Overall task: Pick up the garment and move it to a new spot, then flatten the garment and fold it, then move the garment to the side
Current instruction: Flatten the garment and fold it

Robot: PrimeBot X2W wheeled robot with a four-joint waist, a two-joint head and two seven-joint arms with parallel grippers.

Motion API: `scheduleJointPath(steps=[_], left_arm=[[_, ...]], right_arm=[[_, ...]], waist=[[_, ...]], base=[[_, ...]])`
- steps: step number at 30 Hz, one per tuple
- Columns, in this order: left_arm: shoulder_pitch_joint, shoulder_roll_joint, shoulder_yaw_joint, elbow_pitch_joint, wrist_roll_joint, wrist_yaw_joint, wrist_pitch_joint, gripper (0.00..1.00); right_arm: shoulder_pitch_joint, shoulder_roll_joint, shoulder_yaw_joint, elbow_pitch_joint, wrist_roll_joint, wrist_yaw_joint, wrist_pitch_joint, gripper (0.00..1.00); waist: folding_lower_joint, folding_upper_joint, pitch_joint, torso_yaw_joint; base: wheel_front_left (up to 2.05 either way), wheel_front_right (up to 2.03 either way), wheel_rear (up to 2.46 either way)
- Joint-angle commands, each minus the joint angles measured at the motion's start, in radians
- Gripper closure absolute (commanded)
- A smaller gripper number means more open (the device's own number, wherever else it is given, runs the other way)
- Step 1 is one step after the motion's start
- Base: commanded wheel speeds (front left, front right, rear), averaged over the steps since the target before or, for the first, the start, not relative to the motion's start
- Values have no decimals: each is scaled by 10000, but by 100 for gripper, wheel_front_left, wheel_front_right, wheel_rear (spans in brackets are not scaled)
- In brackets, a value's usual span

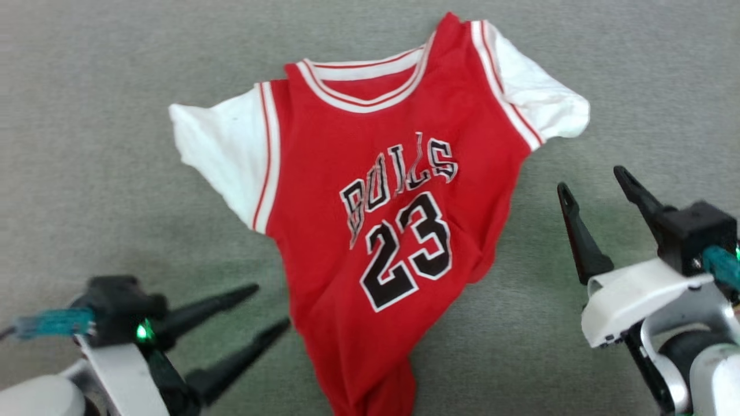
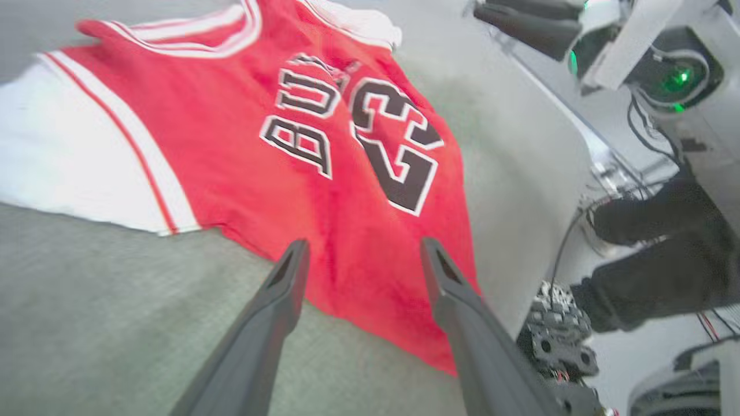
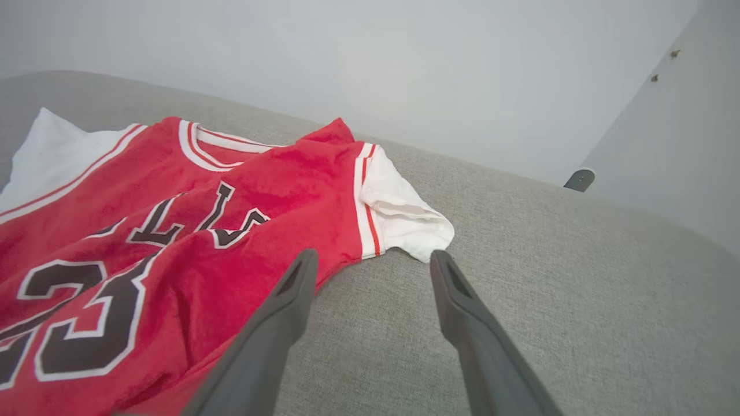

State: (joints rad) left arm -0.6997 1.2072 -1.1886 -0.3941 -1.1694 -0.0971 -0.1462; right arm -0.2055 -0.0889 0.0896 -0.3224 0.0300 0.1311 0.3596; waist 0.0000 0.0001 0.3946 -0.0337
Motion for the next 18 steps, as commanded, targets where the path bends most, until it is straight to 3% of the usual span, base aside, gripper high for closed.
scheduleJointPath(steps=[1, 5, 8, 14, 18], left_arm=[[225, -103, 175, 281, -111, 152, -523, 0], [580, -646, 1048, 1094, -605, 422, -1142, 0], [998, -1494, 2454, 1831, -573, 476, -1190, 0], [2518, -3699, 6396, 3471, 1127, 171, -1180, 0], [3301, -5013, 8157, 4147, 2371, -202, -1180, 0]], right_arm=[[-314, -231, 72, 92, -4, -7, 317, 0], [-1039, -800, -7, 456, 219, -8, 1133, 0], [-1710, -1327, -88, 934, 471, -8, 1699, 0], [-3268, -2516, 256, 2244, 881, -8, 2764, 0], [-4198, -3086, 636, 3026, 1100, -8, 3303, 0]], waist=[[0, -1, -32, 387], [0, -1, 27, 894], [0, -1, 139, 1277], [0, -1, 454, 1958], [0, -1, 674, 2305]], base=[[0, 0, 0], [0, 0, 0], [0, 0, 0], [0, 0, 0], [0, 0, 0]])
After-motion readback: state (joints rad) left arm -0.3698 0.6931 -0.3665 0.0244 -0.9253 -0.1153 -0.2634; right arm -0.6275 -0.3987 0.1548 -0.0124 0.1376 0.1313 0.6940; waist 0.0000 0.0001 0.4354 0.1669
